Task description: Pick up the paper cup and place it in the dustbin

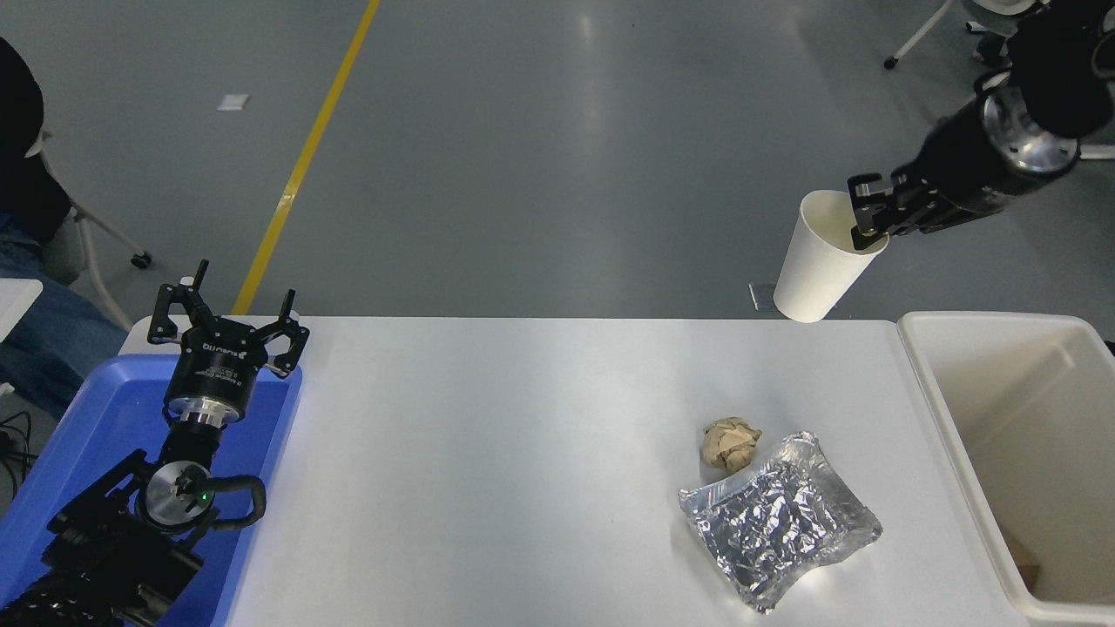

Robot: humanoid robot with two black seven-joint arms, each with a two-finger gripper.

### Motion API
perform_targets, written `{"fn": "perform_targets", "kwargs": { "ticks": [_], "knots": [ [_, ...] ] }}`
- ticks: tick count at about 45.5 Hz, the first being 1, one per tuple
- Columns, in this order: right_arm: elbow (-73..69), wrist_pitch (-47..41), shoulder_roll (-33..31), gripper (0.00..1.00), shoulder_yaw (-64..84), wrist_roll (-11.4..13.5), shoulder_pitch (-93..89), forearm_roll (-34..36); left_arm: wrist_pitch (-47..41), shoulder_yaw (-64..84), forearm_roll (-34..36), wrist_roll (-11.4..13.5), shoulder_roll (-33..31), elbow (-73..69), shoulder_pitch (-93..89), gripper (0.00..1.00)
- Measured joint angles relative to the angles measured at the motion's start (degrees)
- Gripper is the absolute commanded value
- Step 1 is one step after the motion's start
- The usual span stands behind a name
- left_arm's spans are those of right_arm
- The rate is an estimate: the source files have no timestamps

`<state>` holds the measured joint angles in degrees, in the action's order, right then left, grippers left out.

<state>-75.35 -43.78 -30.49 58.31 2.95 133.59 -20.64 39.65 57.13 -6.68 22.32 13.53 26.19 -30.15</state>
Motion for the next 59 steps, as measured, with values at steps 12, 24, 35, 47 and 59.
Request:
{"fn": "perform_targets", "kwargs": {
  "ticks": [12, 24, 35, 47, 59],
  "knots": [
    [-1.25, -0.88, 0.35, 0.0, 2.22, -0.18, 3.22, 0.4, 0.0, 0.01, 0.01, 0.0, 0.0, 0.0, 0.0, 1.0],
    [2.99, -1.14, -5.64, 0.0, 5.63, -0.55, 0.6, -6.69, -0.07, 0.02, -0.02, 0.08, 0.0, -0.01, 0.05, 1.0],
    [19.37, 0.17, -16.86, 0.0, 1.63, -4.5, -15.14, -14.09, -0.11, 0.02, 0.01, 0.09, -0.01, 0.01, 0.02, 1.0],
    [38.75, 10.04, -20.01, 0.0, -13.03, -7.97, -44.02, -15.98, -0.1, 0.02, -0.01, 0.09, -0.01, 0.01, 0.0, 1.0],
    [51.5, 19.21, -15.15, 0.0, -30.56, -8.15, -69.53, -12.88, -0.09, 0.04, -0.04, 0.09, 0.0, 0.0, 0.01, 1.0]
  ]
}}
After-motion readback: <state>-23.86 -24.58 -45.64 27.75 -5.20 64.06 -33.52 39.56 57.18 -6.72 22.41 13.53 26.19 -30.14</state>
